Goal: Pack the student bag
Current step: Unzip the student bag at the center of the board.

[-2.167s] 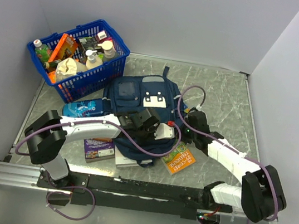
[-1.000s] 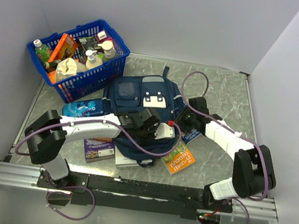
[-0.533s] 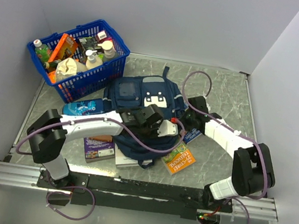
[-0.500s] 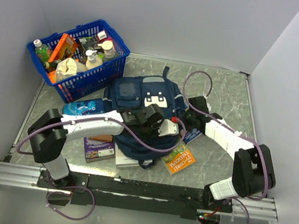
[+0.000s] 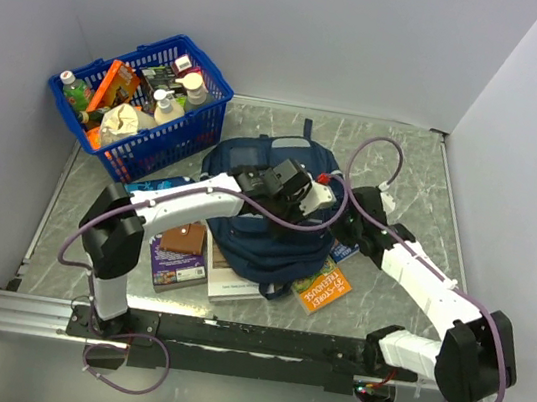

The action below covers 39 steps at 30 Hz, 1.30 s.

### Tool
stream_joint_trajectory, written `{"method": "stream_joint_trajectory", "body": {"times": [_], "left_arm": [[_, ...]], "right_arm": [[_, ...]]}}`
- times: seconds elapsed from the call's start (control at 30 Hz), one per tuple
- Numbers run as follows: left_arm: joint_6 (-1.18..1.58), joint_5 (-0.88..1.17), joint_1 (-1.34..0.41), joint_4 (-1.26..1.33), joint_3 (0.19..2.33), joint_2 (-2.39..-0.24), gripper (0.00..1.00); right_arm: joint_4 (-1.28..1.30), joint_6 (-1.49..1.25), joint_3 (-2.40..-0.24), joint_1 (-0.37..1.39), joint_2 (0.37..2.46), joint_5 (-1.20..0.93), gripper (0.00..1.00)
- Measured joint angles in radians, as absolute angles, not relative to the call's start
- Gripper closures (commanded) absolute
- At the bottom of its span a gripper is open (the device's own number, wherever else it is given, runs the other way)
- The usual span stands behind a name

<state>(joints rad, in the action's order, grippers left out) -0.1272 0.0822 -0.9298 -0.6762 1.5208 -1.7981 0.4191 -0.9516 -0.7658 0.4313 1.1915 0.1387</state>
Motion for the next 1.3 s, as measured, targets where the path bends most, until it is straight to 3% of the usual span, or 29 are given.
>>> {"method": "stream_joint_trajectory", "body": {"times": [0.13, 0.33, 0.6, 0.73, 0.87, 1.03, 1.13, 1.17, 1.23, 1.27, 1.3], "left_arm": [[-0.090, 0.119, -0.910, -0.694, 1.602, -1.819, 0.00], [-0.099, 0.195, -0.780, -0.659, 1.588, -1.772, 0.03], [-0.271, 0.216, -0.487, -0.620, 1.392, -1.735, 0.04], [-0.340, 0.294, -0.472, -0.632, 1.362, -1.753, 0.01], [-0.386, 0.386, -0.472, -0.657, 1.401, -1.780, 0.12], [-0.437, 0.484, -0.470, -0.690, 1.430, -1.810, 0.11], [-0.457, 0.508, -0.467, -0.702, 1.429, -1.819, 0.33], [-0.466, 0.514, -0.463, -0.701, 1.429, -1.823, 0.51], [-0.469, 0.539, -0.455, -0.706, 1.429, -1.831, 0.71], [-0.481, 0.540, -0.452, -0.707, 1.429, -1.839, 0.96], [-0.485, 0.548, -0.445, -0.707, 1.430, -1.847, 0.99]], "right_arm": [[0.472, -0.966, -0.760, 0.439, 1.172, 0.135, 1.00], [0.496, -0.976, -0.760, 0.420, 1.172, 0.124, 1.00], [0.501, -0.975, -0.762, 0.389, 1.196, 0.099, 1.00], [0.511, -0.970, -0.776, 0.388, 1.209, 0.097, 1.00], [0.521, -0.960, -0.787, 0.388, 1.209, 0.098, 1.00], [0.530, -0.949, -0.799, 0.388, 1.225, 0.097, 1.00], [0.536, -0.939, -0.807, 0.388, 1.232, 0.097, 1.00], [0.537, -0.937, -0.808, 0.388, 1.232, 0.097, 1.00], [0.540, -0.930, -0.810, 0.387, 1.232, 0.097, 1.00], [0.543, -0.925, -0.814, 0.387, 1.233, 0.097, 1.00], [0.549, -0.920, -0.818, 0.385, 1.233, 0.099, 1.00]]}}
